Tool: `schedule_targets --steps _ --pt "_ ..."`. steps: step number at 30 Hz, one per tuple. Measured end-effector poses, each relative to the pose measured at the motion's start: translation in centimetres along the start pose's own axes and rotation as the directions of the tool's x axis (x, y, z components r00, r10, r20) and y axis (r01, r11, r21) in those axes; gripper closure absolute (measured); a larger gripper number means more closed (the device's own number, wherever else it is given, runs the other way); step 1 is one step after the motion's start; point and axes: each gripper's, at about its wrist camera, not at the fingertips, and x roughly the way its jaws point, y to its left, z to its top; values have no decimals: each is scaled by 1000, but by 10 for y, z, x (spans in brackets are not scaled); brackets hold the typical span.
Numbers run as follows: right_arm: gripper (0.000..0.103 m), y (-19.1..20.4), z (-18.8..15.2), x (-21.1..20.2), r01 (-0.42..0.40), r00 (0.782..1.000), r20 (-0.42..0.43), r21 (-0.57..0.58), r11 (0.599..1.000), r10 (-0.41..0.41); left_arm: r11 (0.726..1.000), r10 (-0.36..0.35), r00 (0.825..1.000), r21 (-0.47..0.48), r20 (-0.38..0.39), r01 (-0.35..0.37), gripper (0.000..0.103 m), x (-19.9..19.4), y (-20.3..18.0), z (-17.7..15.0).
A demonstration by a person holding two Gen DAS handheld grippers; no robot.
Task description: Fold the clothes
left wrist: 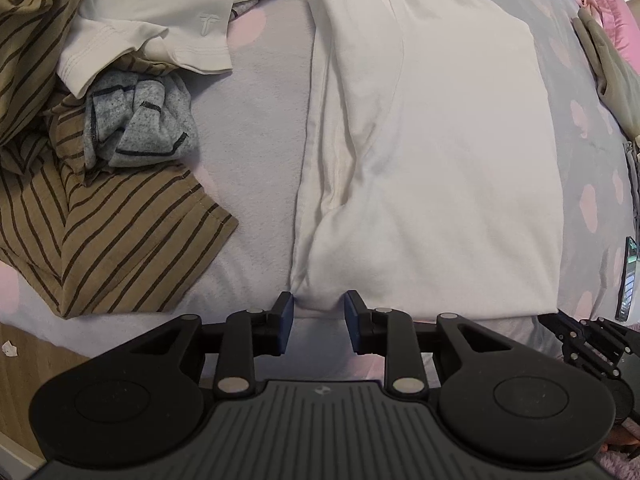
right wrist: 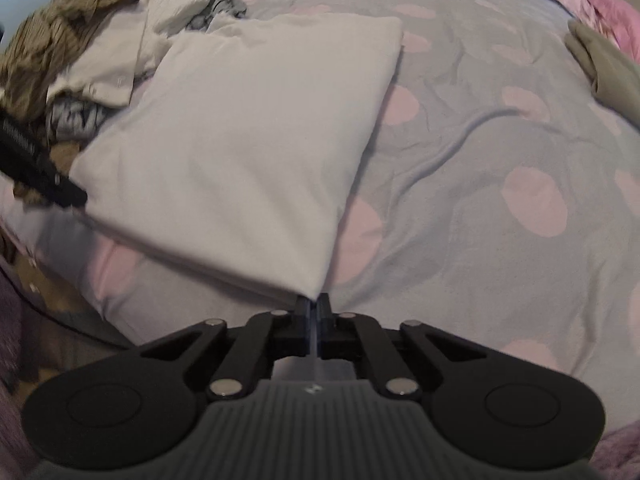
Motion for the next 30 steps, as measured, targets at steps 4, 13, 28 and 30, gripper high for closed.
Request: schedule_targets --steps 4,13,28,30 --pt "102 -7 0 9 -10 999 -33 10 1000 10 999 -20 1000 -26 18 21 78 -5 3 2" --pt "102 -19 -1 -12 8 1000 -12 20 1000 -8 999 -30 996 -13 88 32 78 -15 -9 11" --pt "98 -14 42 -8 -53 979 194 -23 998 56 991 89 992 93 85 -97 78 5 -42 19" --pt "98 -18 44 4 -59 989 133 -10 998 59 992 100 994 70 55 -103 76 11 -37 21"
